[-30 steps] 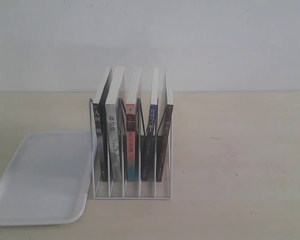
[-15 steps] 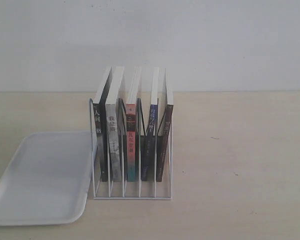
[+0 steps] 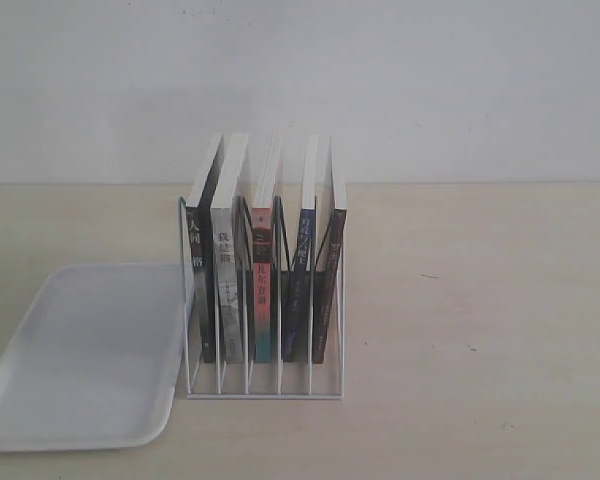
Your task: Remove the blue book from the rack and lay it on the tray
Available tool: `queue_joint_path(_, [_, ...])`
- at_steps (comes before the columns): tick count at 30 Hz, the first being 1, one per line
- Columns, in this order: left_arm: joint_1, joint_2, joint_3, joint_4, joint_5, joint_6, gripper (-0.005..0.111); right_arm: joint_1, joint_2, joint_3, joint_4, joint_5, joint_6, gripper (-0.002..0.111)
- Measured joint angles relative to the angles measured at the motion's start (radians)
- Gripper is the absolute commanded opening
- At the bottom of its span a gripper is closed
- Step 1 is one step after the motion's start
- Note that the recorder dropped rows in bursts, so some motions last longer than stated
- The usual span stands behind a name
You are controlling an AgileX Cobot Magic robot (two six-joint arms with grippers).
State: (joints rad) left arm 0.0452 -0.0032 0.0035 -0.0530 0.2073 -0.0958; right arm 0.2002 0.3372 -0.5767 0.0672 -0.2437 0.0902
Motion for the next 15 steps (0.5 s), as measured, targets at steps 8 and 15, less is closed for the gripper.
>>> queue_joint_path(8, [0.0, 0.0, 0.0, 0.0, 0.0, 0.0, 0.004, 0.0, 0.402, -0.192, -0.008, 0.568, 0.0, 0.0])
queue_joint_path(15, [0.0, 0.0, 0.0, 0.0, 0.0, 0.0, 0.004, 0.0, 0.604, -0.194, 0.035, 0.814, 0.008, 0.0])
